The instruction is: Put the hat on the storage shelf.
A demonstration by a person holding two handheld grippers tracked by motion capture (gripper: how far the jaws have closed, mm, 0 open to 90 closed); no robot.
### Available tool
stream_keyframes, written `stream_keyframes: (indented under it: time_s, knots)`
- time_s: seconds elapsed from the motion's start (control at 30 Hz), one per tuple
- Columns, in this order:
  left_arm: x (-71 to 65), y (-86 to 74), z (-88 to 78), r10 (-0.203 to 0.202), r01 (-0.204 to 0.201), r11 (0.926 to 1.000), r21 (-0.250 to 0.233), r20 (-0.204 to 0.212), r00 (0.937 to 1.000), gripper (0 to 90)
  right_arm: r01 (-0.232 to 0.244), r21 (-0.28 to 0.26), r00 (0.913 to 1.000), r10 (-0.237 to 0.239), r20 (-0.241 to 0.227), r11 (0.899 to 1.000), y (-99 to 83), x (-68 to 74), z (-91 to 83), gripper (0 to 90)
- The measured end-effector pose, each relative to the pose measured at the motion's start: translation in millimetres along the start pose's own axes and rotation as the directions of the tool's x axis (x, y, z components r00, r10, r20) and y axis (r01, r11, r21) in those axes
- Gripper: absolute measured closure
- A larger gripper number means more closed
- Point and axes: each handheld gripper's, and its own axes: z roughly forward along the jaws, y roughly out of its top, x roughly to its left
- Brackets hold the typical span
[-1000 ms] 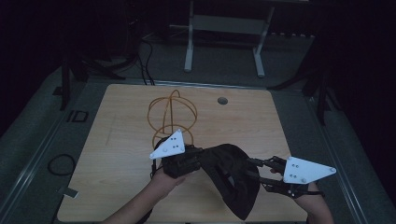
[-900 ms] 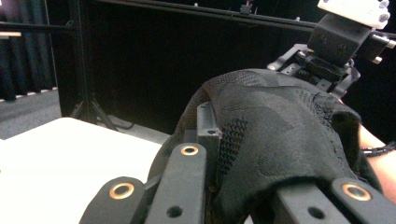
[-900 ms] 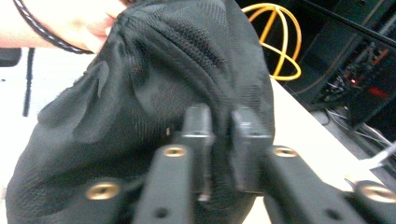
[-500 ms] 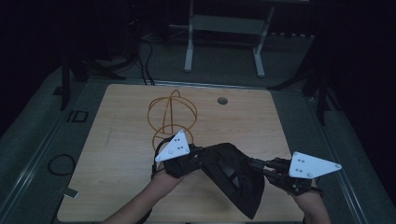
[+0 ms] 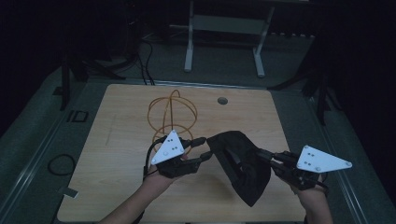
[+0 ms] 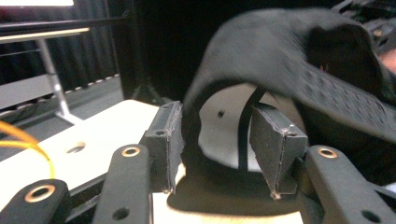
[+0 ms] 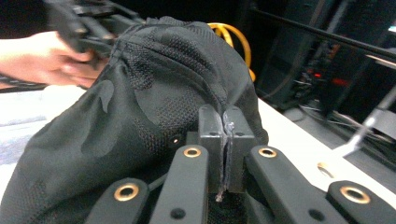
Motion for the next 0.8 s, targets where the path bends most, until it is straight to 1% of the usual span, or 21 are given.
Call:
stream_keyframes:
  time_s: [0.03,0.07,0.1,0.13,0.23,0.27,0.3,0.33,0.4,0.43,0.47,0.5,0.53,0.57,0.63,0.67,0.7,0.73,0.8]
  knots:
    - [0.8,-0.9,-1.5,-0.002,0.002,1.0000,0.001,0.002,1.0000,53.0,-0.011,-0.003,0.9997,0.011,0.020,1.000,0.3,-1.9,-0.3,88.5]
    - [2.2,-2.8,-3.9,-0.001,0.001,0.9999,0.011,-0.010,0.9999,51.6,-0.019,-0.006,0.9993,0.019,0.033,1.000,0.5,-3.1,-0.3,88.5]
    - [2.9,-4.3,-5.5,-0.002,0.002,0.9999,0.014,-0.018,0.9998,50.3,-0.024,-0.009,0.9980,0.024,0.059,1.000,1.0,-4.9,-0.5,88.5]
    - [4.8,-7.4,-9.0,-0.005,0.006,0.9999,0.012,-0.019,0.9998,50.2,-0.028,-0.014,0.9973,0.029,0.068,1.000,1.3,-6.2,-0.7,88.5]
    - [8.8,-14.7,-16.1,-0.004,0.006,0.9996,0.027,-0.041,0.9992,49.5,-0.044,-0.024,0.9920,0.047,0.117,0.999,3.8,-10.8,-1.2,88.5]
    - [11.3,-17.7,-18.9,-0.011,0.013,0.9992,0.038,-0.044,0.9990,49.7,-0.046,-0.026,0.9914,0.048,0.121,0.999,4.4,-12.1,-1.2,88.5]
    - [12.8,-19.5,-20.4,-0.011,0.013,0.9989,0.046,-0.039,0.9992,49.8,-0.048,-0.025,0.9882,0.051,0.144,0.999,5.7,-13.5,-0.9,88.5]
    - [14.8,-23.2,-24.0,0.001,0.001,0.9982,0.060,-0.045,0.9990,49.8,-0.049,-0.026,0.9868,0.053,0.153,0.998,6.5,-14.8,-0.7,88.4]
    - [17.9,-28.0,-29.1,0.011,-0.008,0.9973,0.073,-0.051,0.9986,49.7,-0.059,-0.033,0.9837,0.064,0.168,0.998,8.4,-17.7,-0.1,88.5]
    - [19.7,-30.3,-32.0,0.007,-0.004,0.9973,0.073,-0.053,0.9986,49.6,-0.065,-0.037,0.9799,0.071,0.186,0.997,9.6,-19.0,0.0,88.4]
    - [22.0,-34.1,-36.1,0.001,0.004,0.9972,0.074,-0.061,0.9981,49.5,-0.068,-0.038,0.9795,0.074,0.188,0.997,10.3,-19.7,0.1,88.4]
    - [23.3,-36.5,-38.8,-0.002,0.007,0.9973,0.074,-0.064,0.9979,48.9,-0.068,-0.043,0.9761,0.075,0.204,0.997,11.5,-20.3,0.5,88.5]
    - [25.1,-40.8,-43.8,-0.003,0.008,0.9979,0.064,-0.071,0.9975,47.8,-0.071,-0.048,0.9734,0.080,0.215,0.996,12.3,-20.8,0.9,88.4]
    - [26.4,-44.3,-47.6,0.001,0.004,0.9980,0.063,-0.078,0.9970,47.8,-0.072,-0.054,0.9735,0.082,0.213,0.996,13.7,-22.2,1.7,88.4]
    - [27.4,-50.6,-54.8,0.023,-0.017,0.9978,0.064,-0.090,0.9957,47.8,-0.075,-0.061,0.9714,0.087,0.221,0.995,16.6,-24.2,4.2,88.4]
    - [28.4,-55.2,-60.0,0.037,-0.029,0.9964,0.079,-0.100,0.9943,47.9,-0.073,-0.063,0.9734,0.085,0.213,0.995,17.7,-25.6,5.4,88.4]
    - [29.4,-59.3,-64.6,0.048,-0.039,0.9957,0.085,-0.110,0.9928,47.9,-0.076,-0.064,0.9736,0.088,0.210,0.995,19.5,-26.6,7.5,88.4]
    - [30.9,-63.7,-69.4,0.043,-0.033,0.9960,0.083,-0.119,0.9920,47.8,-0.078,-0.064,0.9715,0.090,0.219,0.995,21.2,-27.4,9.4,88.4]
    - [35.3,-73.0,-79.4,0.015,-0.004,0.9969,0.078,-0.142,0.9898,47.8,-0.078,-0.060,0.9703,0.090,0.225,0.995,24.2,-29.5,12.7,88.4]
